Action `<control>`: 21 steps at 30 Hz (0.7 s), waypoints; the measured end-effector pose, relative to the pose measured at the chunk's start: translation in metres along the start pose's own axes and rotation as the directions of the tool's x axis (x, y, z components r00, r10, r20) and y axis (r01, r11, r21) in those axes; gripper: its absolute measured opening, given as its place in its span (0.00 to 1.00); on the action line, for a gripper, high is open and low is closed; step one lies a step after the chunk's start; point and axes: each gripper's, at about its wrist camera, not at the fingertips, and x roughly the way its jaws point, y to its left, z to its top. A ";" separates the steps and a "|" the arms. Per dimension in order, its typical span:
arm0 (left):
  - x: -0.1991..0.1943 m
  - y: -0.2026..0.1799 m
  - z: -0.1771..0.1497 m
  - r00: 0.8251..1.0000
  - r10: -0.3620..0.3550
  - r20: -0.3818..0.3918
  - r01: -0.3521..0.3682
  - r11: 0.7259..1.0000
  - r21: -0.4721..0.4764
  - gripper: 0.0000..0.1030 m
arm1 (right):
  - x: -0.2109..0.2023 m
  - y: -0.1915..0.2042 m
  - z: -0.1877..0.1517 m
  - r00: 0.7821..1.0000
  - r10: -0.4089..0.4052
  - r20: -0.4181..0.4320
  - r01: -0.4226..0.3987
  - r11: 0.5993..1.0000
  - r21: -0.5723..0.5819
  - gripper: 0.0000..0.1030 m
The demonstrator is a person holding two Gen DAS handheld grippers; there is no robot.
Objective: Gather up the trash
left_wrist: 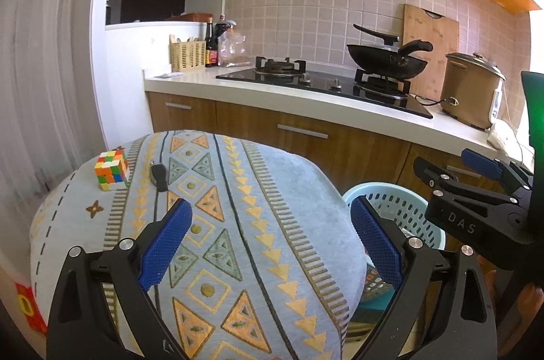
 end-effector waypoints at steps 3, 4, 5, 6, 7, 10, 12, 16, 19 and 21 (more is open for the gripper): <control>0.001 0.000 -0.001 1.000 -0.003 -0.007 0.003 1.000 -0.007 0.89 | 0.003 0.001 -0.002 1.000 0.001 -0.008 -0.001 1.000 -0.001 0.71; 0.001 0.001 -0.001 1.000 -0.003 -0.009 0.003 1.000 -0.007 0.89 | 0.004 0.000 -0.002 1.000 0.002 -0.009 -0.002 1.000 0.001 0.71; 0.002 0.001 -0.001 1.000 0.001 -0.010 -0.001 1.000 -0.006 0.89 | 0.005 0.000 -0.003 1.000 0.002 -0.010 -0.002 1.000 0.001 0.71; 0.002 0.002 -0.001 1.000 0.001 -0.012 -0.001 1.000 -0.005 0.89 | 0.005 0.000 -0.003 1.000 0.000 -0.010 0.000 1.000 0.001 0.71; 0.003 0.002 -0.001 1.000 0.002 -0.015 -0.002 1.000 -0.005 0.89 | 0.005 0.000 -0.003 1.000 0.000 -0.009 0.000 1.000 0.002 0.71; 0.004 0.002 0.000 1.000 0.002 -0.014 -0.002 1.000 0.001 0.89 | 0.003 -0.002 -0.002 1.000 0.004 -0.003 -0.004 1.000 0.012 0.71; 0.005 0.002 0.000 1.000 -0.002 -0.014 0.002 1.000 0.002 0.89 | 0.002 -0.004 -0.001 1.000 0.007 0.000 -0.007 1.000 0.018 0.71; 0.004 0.000 -0.001 1.000 -0.005 -0.012 0.005 1.000 0.008 0.89 | 0.002 -0.007 0.001 1.000 0.019 -0.004 -0.019 0.999 0.037 0.71; 0.004 -0.002 -0.001 1.000 -0.006 -0.014 0.006 1.000 0.012 0.89 | 0.003 -0.006 0.002 1.000 0.022 -0.012 -0.022 0.999 0.032 0.71; 0.005 -0.003 -0.001 1.000 -0.007 -0.014 0.007 1.000 0.013 0.89 | 0.003 -0.005 0.003 1.000 0.017 -0.012 -0.017 0.999 0.028 0.71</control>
